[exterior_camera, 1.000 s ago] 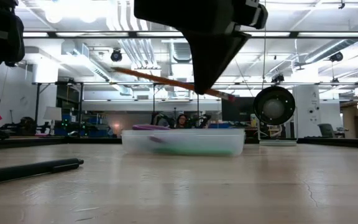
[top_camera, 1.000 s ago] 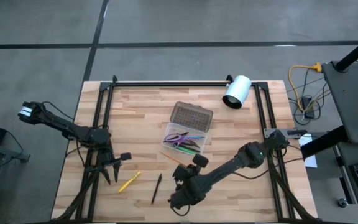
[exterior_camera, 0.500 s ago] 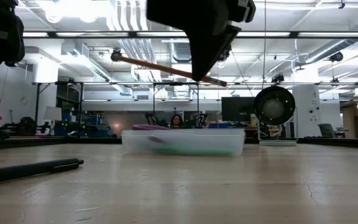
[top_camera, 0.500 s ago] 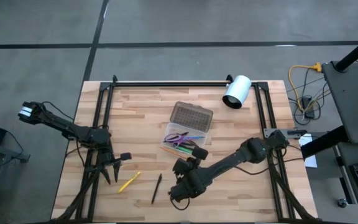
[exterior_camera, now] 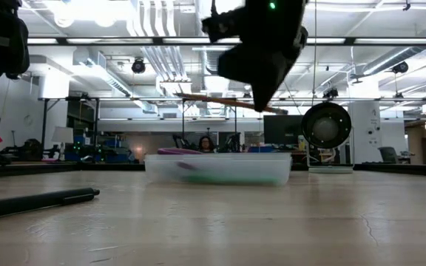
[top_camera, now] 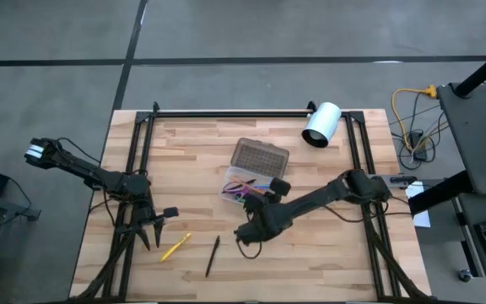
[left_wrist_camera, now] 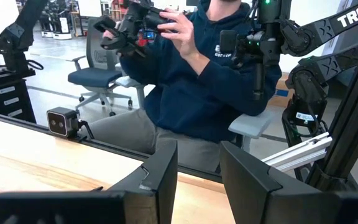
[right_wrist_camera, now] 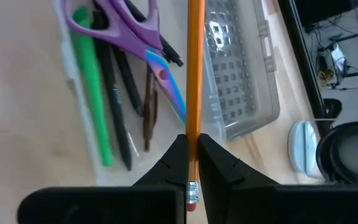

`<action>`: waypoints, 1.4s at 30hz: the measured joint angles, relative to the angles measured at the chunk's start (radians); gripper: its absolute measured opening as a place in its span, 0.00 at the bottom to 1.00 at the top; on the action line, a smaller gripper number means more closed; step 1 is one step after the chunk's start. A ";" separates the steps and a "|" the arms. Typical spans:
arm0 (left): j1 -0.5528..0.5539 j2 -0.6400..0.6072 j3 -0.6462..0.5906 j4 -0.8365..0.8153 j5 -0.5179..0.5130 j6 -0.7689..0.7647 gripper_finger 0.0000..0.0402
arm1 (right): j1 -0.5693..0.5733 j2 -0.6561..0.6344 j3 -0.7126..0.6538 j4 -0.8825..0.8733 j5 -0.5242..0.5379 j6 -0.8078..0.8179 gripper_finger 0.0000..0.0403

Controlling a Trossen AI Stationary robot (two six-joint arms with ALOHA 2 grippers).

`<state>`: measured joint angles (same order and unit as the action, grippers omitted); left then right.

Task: Pick & place school supplies into a supply box
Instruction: Put the orange pencil into the supply box

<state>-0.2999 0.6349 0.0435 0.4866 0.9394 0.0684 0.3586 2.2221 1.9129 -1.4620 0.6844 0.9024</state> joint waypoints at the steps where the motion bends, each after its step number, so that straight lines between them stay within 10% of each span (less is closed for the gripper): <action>1: 0.000 0.000 0.000 0.000 0.000 0.000 0.26 | -0.008 -0.019 -0.037 0.031 0.000 -0.019 0.03; 15: 0.000 0.000 0.000 0.000 0.000 0.000 0.26 | -0.136 -0.203 -0.382 0.335 -0.030 -0.303 0.03; 42: 0.000 0.000 0.000 0.000 0.000 0.000 0.26 | -0.224 -0.220 -0.447 0.531 -0.094 -0.504 0.03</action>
<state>-0.2999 0.6347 0.0436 0.4864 0.9394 0.0685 0.1345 2.0020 1.4654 -0.9310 0.5903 0.3982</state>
